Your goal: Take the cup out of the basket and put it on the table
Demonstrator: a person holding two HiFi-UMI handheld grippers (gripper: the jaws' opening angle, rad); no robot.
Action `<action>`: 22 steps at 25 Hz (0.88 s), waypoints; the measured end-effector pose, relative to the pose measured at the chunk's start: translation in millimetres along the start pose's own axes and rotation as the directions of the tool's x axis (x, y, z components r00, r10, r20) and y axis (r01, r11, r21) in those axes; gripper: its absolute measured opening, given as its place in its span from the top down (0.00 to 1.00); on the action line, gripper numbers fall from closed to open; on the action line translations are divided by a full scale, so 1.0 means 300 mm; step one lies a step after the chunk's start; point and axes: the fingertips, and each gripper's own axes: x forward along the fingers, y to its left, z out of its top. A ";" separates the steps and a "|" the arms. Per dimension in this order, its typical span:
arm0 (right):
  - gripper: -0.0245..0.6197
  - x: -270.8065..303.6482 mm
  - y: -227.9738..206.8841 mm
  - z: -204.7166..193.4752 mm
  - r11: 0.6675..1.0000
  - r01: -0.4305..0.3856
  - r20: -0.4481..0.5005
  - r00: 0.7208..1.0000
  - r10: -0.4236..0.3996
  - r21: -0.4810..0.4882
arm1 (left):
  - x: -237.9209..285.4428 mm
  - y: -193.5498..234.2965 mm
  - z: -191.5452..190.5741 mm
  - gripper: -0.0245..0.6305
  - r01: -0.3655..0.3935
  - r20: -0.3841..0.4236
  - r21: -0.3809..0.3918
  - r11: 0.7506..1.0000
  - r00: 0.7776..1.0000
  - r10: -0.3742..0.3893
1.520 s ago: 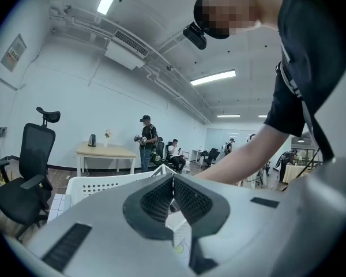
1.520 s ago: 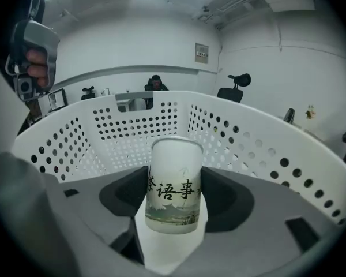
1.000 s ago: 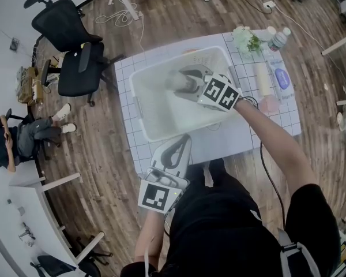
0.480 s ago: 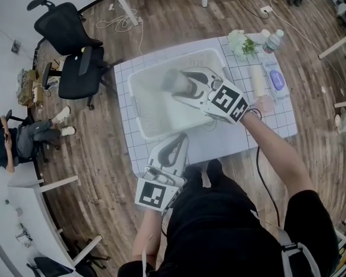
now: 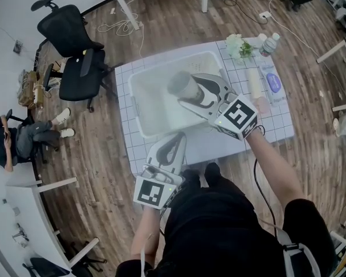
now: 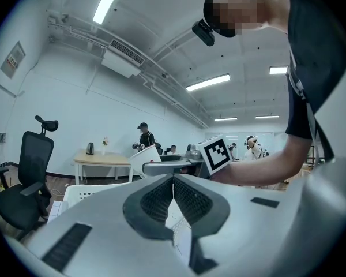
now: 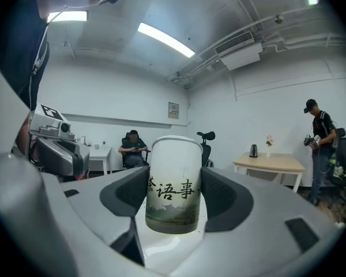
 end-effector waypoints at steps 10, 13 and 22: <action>0.51 -0.135 0.107 0.049 0.999 0.041 0.089 0.995 -0.042 0.017 | -0.023 -0.016 0.009 0.95 -0.009 0.025 -0.020 1.000 1.000 0.010; 0.51 -0.176 0.141 0.037 0.998 0.050 0.083 0.995 -0.053 0.037 | -0.032 -0.020 0.009 0.95 -0.014 0.033 -0.022 1.000 0.999 0.015; 0.51 -0.270 0.202 0.029 0.995 0.070 0.111 0.991 -0.078 0.075 | -0.032 -0.043 0.010 0.95 -0.020 0.041 -0.022 1.000 0.999 0.021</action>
